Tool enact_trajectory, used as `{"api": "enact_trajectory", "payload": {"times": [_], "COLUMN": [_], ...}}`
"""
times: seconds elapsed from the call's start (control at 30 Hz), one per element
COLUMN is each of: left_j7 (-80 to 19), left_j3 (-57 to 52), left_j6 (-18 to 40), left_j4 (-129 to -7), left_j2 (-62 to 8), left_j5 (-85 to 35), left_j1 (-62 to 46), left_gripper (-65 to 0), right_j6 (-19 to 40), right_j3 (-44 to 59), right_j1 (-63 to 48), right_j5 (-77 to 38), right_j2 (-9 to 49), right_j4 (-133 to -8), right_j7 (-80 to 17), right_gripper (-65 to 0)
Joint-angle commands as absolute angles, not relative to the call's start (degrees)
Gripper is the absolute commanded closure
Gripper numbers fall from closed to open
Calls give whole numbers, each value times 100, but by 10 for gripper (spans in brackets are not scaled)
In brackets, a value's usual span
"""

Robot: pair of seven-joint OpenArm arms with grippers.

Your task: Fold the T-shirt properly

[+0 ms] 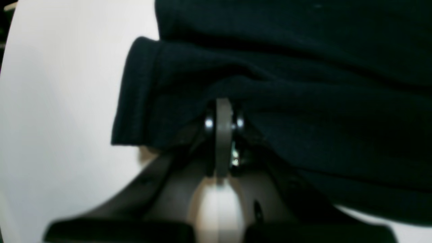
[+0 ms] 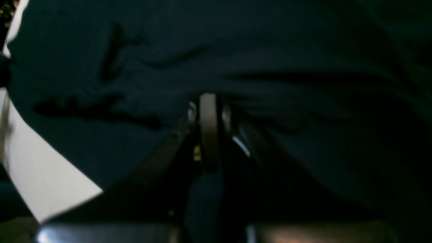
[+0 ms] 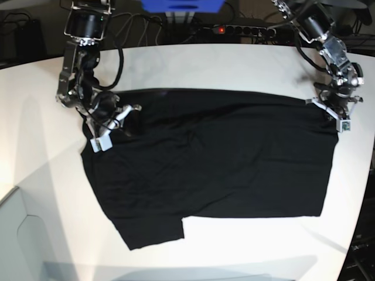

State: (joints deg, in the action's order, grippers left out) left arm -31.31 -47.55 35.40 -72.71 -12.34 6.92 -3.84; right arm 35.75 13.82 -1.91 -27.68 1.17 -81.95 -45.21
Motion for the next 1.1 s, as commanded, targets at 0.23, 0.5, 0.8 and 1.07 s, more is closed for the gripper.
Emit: {"api": "enact_trajectory", "payload": {"times": [0.23,0.5,0.8,1.07], "left_j7": [-3688,-3758,-3758,-3749], "left_j3": [-4743,-4576,-4523,-4549], "left_j6": [3582,3582,3582,3582], "left_j4": [-7336,-8435,-8804,-8804], "left_j2": [-1086,-945,-998,-1015], "left_j5": [971,259,-338,-365], "left_j1": [-804,-1675,-2343,-2413], "left_gripper": [0,0,0,0], "right_j6": [3512,3512,3512,3521], "right_j3": [1393,1657,2211,2624], "right_j1": [-462,-945,-1516,-2000], "right_j5": [-2888,-2888,-2888,-2897], "right_j2": [338,585,611,611], "right_j4": [-8286,-8303,-8303,-8312], "right_j7": [-4426,-4418,-4418,-4418], "right_gripper": [0,0,0,0]}}
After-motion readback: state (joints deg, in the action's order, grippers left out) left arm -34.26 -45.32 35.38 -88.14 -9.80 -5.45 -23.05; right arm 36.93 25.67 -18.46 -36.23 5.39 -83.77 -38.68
